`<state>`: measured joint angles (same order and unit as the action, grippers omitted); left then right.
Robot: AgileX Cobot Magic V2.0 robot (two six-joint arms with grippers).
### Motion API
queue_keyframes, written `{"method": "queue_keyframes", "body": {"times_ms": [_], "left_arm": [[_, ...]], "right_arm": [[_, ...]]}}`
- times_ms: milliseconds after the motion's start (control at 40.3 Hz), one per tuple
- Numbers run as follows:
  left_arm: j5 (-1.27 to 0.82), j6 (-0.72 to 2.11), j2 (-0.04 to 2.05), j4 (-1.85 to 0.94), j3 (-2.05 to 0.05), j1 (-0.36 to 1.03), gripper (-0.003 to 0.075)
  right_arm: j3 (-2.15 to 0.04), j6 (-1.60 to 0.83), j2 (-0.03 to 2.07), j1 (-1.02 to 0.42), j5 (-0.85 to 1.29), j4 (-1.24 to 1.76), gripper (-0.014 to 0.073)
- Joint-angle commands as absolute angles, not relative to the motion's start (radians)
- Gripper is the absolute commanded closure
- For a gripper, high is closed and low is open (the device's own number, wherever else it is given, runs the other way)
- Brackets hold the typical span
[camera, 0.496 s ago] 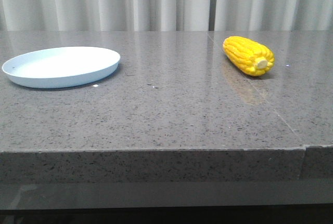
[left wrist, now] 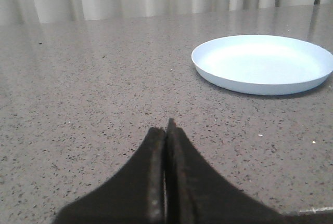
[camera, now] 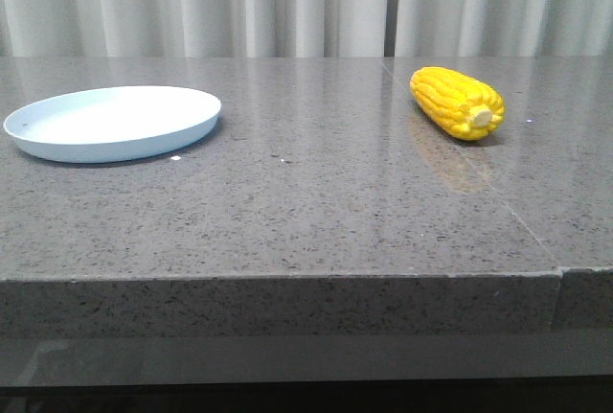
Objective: Place corn on plate with both arms
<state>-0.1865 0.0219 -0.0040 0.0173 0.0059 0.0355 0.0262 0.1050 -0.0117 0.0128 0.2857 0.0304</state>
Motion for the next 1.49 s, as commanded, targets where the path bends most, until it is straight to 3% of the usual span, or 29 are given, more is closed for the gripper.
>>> {"method": "queue_keyframes", "body": {"times_ms": [0,719,943,1215,1463], "left_arm": [[-0.1,0.016,-0.023,0.009,0.008,0.036,0.0741],[-0.09,0.016,-0.023,0.028,0.008,0.036,0.0741],[0.058,0.016,-0.023,0.028,0.0,0.036,0.074],[0.068,0.016,-0.014,0.028,-0.2,0.036,0.074],[-0.197,0.016,0.174,0.031,-0.479,0.036,0.074]], "right_arm": [[0.011,0.099,-0.022,0.018,0.2,0.027,0.0715],[0.011,0.099,-0.022,0.018,0.192,0.027,0.0715],[-0.006,0.099,-0.022,0.018,0.107,0.027,0.0715],[-0.262,0.099,-0.014,0.018,0.227,0.027,0.0715],[-0.53,0.099,0.173,0.018,0.358,0.027,0.0715]]}}
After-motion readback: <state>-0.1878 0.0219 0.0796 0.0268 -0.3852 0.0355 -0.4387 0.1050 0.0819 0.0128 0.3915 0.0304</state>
